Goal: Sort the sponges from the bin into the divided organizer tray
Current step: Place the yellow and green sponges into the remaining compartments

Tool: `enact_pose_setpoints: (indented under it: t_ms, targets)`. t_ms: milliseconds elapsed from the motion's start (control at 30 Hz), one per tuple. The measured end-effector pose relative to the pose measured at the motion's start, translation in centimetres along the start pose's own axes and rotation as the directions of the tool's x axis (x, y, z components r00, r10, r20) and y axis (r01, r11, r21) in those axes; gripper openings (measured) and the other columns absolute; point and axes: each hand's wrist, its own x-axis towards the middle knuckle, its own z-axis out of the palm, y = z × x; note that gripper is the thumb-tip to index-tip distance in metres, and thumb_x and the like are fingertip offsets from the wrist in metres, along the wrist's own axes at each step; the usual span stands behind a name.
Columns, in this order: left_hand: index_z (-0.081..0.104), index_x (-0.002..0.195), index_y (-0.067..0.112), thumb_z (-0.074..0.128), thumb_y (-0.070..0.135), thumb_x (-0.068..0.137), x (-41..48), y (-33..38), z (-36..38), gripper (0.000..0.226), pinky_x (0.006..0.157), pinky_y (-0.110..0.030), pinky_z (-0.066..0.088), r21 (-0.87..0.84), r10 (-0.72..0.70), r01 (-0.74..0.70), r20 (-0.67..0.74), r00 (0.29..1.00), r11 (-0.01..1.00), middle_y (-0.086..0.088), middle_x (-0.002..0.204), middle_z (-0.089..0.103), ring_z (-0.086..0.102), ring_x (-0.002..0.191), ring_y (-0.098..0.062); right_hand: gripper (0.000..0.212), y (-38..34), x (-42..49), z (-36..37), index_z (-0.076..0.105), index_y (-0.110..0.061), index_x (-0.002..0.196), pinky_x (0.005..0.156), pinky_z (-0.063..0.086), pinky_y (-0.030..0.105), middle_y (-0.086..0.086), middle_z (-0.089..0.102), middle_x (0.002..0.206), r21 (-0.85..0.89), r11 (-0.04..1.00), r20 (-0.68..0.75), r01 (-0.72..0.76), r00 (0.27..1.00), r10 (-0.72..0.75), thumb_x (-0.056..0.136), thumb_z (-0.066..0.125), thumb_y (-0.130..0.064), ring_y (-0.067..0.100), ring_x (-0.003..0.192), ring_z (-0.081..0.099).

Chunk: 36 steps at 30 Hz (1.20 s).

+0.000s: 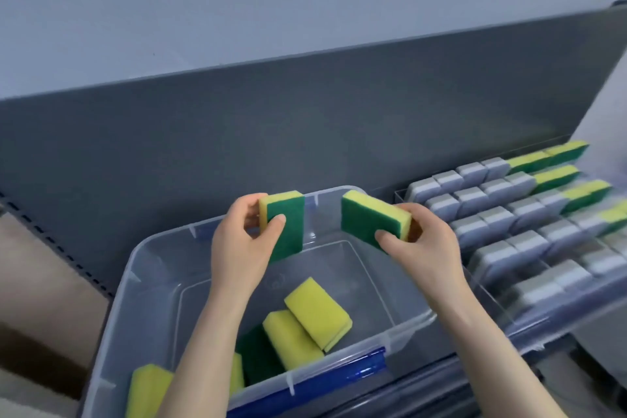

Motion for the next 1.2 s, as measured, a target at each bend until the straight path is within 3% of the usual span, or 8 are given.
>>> enact_pose_setpoints:
  t_ms: [100, 200, 367, 567, 867, 1100, 1200]
  targets:
    - [0.059, 0.1, 0.04, 0.072, 0.023, 0.079, -0.6, 1.9, 1.6, 0.029, 0.072, -0.02, 0.05, -0.064, 0.024, -0.02, 0.053, 0.998, 0.998, 0.029, 0.094, 0.064, 0.062, 0.087, 0.004, 0.024, 0.8, -0.3, -2.7, 0.063, -0.036, 0.085, 0.061, 0.043, 0.009, -0.019, 0.067, 0.074, 0.041, 0.997, -0.102, -0.072, 0.992, 0.076, 0.069, 0.073, -0.021, -0.001, 0.072, 0.061]
    - [0.06, 0.101, 0.038, 0.072, 0.023, 0.079, -1.1, 3.8, 4.0, 0.029, 0.074, -0.025, 0.052, -0.158, 0.023, -0.009, 0.091, 0.996, 0.987, 0.027, 0.094, 0.065, 0.062, 0.088, 0.004, 0.023, 1.4, -0.7, -4.8, 0.066, -0.028, 0.091, 0.066, 0.047, 0.024, -0.01, 0.069, 0.075, 0.091, 0.989, -0.187, -0.118, 0.973, 0.133, 0.07, 0.073, -0.021, 0.009, 0.074, 0.063]
    - [0.061, 0.097, 0.041, 0.072, 0.018, 0.081, -2.9, 6.7, 8.7, 0.03, 0.074, -0.013, 0.049, -0.35, 0.015, 0.028, 0.118, 0.993, 0.936, 0.026, 0.096, 0.066, 0.062, 0.09, 0.003, 0.028, 2.2, -1.6, -8.1, 0.065, -0.03, 0.097, 0.074, 0.052, 0.031, -0.008, 0.07, 0.082, 0.13, 0.979, -0.308, -0.156, 0.932, 0.189, 0.072, 0.074, -0.021, 0.014, 0.08, 0.065]
    - [0.062, 0.096, 0.038, 0.073, 0.011, 0.08, -5.3, 10.7, 14.7, 0.033, 0.07, -0.009, 0.047, -0.427, 0.048, 0.032, 0.177, 0.983, 0.904, 0.027, 0.092, 0.067, 0.062, 0.084, 0.005, 0.026, 4.6, -2.4, -14.6, 0.065, -0.029, 0.099, 0.074, 0.054, 0.033, -0.01, 0.068, 0.083, 0.101, 0.98, -0.399, -0.172, 0.895, 0.198, 0.075, 0.072, -0.022, 0.011, 0.08, 0.064]
    - [0.062, 0.095, 0.041, 0.073, 0.013, 0.08, -11.3, 16.9, 25.4, 0.033, 0.068, -0.009, 0.048, -0.405, 0.061, 0.055, 0.267, 0.962, 0.913, 0.021, 0.093, 0.068, 0.063, 0.086, 0.003, 0.029, 11.3, -3.1, -28.3, 0.064, -0.032, 0.099, 0.057, 0.044, 0.008, -0.016, 0.066, 0.084, 0.071, 0.98, -0.508, -0.188, 0.838, 0.198, 0.073, 0.074, -0.023, -0.002, 0.076, 0.061]
    - [0.059, 0.101, 0.042, 0.072, 0.02, 0.082, -15.7, 21.5, 33.0, 0.031, 0.064, -0.012, 0.051, -0.353, 0.036, 0.076, 0.3, 0.953, 0.933, 0.021, 0.097, 0.065, 0.06, 0.089, 0.008, 0.028, 17.1, -3.0, -36.2, 0.065, -0.028, 0.098, 0.067, 0.051, 0.026, -0.011, 0.068, 0.085, 0.082, 0.975, -0.475, -0.208, 0.852, 0.222, 0.073, 0.073, -0.02, 0.009, 0.079, 0.064]
    - [0.058, 0.103, 0.042, 0.071, 0.02, 0.083, -17.5, 22.9, 35.8, 0.033, 0.064, -0.011, 0.051, -0.344, 0.019, 0.088, 0.295, 0.955, 0.935, 0.019, 0.1, 0.065, 0.06, 0.09, 0.007, 0.028, 19.2, -2.8, -39.2, 0.065, -0.028, 0.098, 0.069, 0.051, 0.027, -0.009, 0.068, 0.086, 0.082, 0.975, -0.463, -0.207, 0.859, 0.221, 0.073, 0.073, -0.018, 0.011, 0.08, 0.064]
